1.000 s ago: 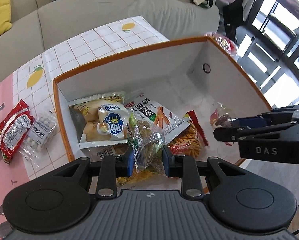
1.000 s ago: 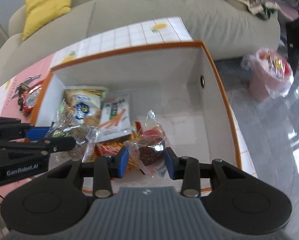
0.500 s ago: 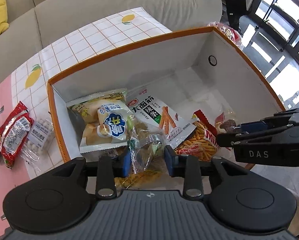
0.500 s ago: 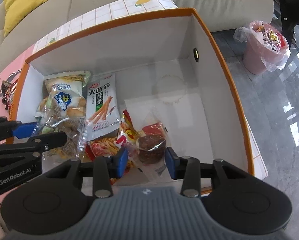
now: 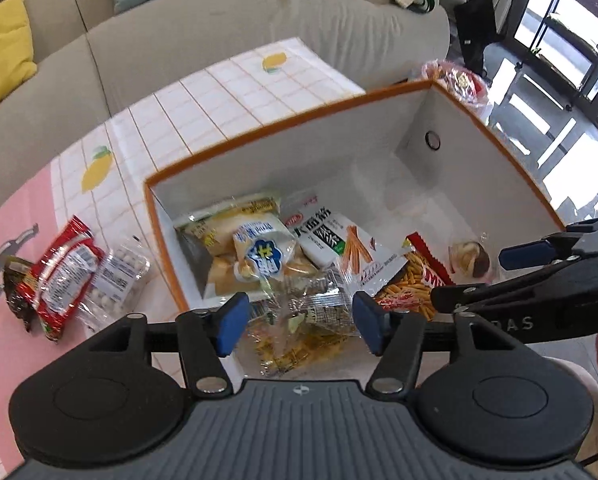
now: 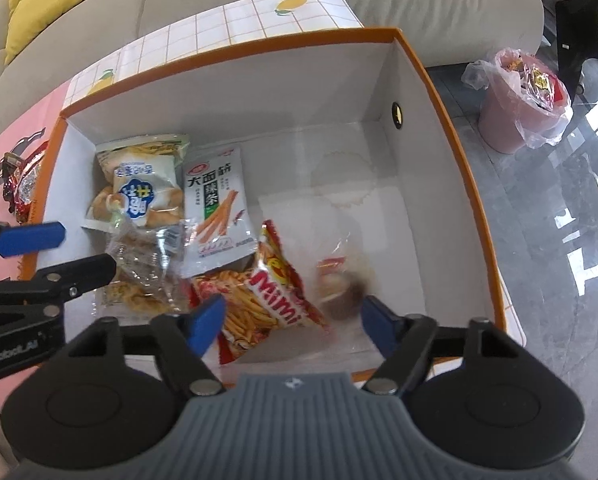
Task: Organize snacks
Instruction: 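Withdraw both tools from the box back toward the remaining snacks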
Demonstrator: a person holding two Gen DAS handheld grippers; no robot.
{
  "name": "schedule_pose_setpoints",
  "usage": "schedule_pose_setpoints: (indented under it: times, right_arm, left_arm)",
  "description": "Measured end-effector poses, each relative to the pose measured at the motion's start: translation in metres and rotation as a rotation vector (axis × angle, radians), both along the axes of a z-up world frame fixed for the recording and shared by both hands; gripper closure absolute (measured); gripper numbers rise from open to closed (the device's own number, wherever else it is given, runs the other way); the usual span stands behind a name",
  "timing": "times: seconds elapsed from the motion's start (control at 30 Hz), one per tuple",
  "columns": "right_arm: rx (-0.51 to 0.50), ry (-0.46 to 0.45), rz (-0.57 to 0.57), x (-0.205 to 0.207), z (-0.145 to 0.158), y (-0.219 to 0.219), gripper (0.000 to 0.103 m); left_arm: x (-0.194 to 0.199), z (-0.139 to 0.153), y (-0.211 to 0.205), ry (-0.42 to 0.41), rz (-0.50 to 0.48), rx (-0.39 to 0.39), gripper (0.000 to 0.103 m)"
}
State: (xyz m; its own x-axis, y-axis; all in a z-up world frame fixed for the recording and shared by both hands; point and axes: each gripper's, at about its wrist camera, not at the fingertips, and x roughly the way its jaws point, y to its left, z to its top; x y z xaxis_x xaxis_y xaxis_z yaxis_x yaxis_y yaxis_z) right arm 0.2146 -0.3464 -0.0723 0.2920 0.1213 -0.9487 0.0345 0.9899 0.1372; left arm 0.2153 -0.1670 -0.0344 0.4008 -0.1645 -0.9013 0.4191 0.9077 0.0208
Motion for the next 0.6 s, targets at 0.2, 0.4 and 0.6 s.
schedule_pose_setpoints:
  times: [0.2, 0.4, 0.6]
  right_arm:
    - [0.002, -0.076, 0.007, -0.009, 0.028, 0.018, 0.014]
    - [0.02, -0.174, 0.013, -0.021, 0.056, 0.044, 0.011]
    - [0.071, -0.281, 0.022, -0.042, 0.075, 0.079, 0.009]
  left_arm:
    - [-0.015, 0.028, 0.015, -0.058, 0.015, -0.024, 0.031]
    - [-0.037, 0.057, 0.049, -0.121, 0.074, -0.061, 0.031]
    - [-0.063, 0.073, 0.088, -0.205, 0.156, -0.068, 0.03]
